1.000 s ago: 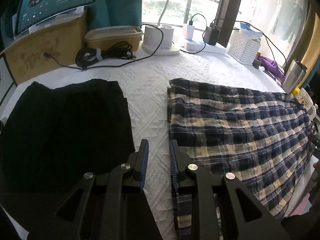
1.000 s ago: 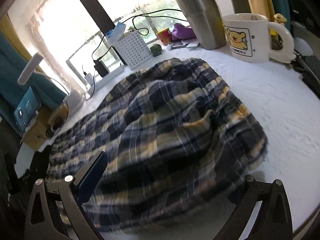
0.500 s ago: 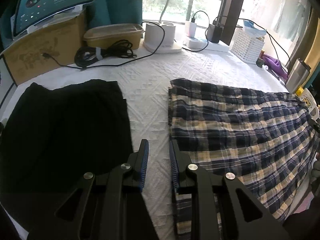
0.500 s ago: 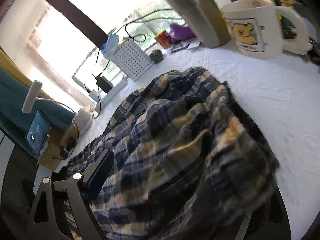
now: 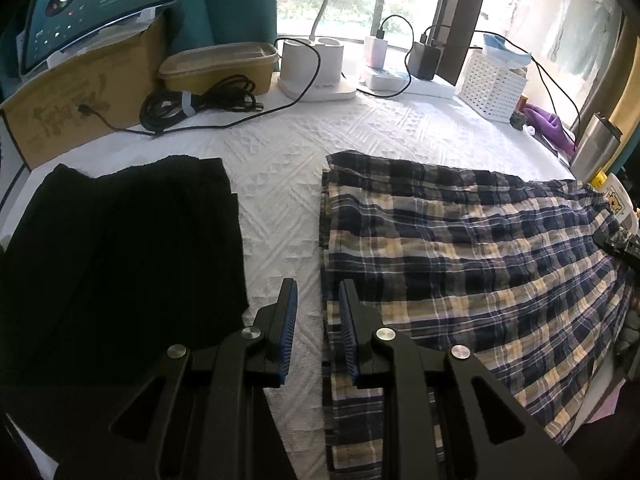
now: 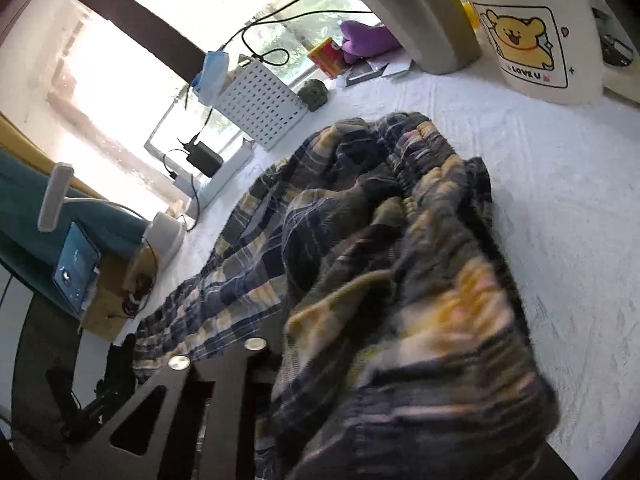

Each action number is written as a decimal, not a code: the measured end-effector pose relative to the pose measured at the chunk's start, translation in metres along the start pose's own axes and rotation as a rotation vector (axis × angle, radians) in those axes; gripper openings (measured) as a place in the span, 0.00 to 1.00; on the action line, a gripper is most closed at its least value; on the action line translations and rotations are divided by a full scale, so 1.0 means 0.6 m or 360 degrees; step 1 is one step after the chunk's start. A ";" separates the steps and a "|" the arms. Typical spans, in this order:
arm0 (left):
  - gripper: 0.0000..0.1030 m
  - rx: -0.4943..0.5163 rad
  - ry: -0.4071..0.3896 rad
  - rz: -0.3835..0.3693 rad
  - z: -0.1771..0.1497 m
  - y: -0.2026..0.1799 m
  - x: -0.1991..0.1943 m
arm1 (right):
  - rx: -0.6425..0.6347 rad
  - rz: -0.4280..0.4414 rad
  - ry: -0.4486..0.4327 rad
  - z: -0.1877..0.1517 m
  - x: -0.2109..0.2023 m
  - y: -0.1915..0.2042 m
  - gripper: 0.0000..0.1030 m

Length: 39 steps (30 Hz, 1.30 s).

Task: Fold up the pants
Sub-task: 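Grasp the bunched plaid fabric with the right tool and lift it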

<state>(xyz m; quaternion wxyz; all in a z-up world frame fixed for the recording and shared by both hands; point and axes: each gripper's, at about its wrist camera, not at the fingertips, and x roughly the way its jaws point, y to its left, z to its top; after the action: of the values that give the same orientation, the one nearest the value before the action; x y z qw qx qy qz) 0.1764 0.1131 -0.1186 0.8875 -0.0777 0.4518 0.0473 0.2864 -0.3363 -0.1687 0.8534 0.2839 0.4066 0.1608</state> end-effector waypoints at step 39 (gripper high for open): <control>0.00 -0.0033 0.0019 -0.0055 0.063 -0.048 0.082 | -0.0107 -0.0265 -0.0067 0.076 -0.038 -0.066 0.33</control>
<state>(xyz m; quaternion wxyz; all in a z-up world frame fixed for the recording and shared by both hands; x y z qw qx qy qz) 0.2397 0.0923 -0.1340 0.8845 -0.0951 0.4553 0.0362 0.3099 -0.3953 -0.1557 0.8812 0.2238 0.4050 0.0969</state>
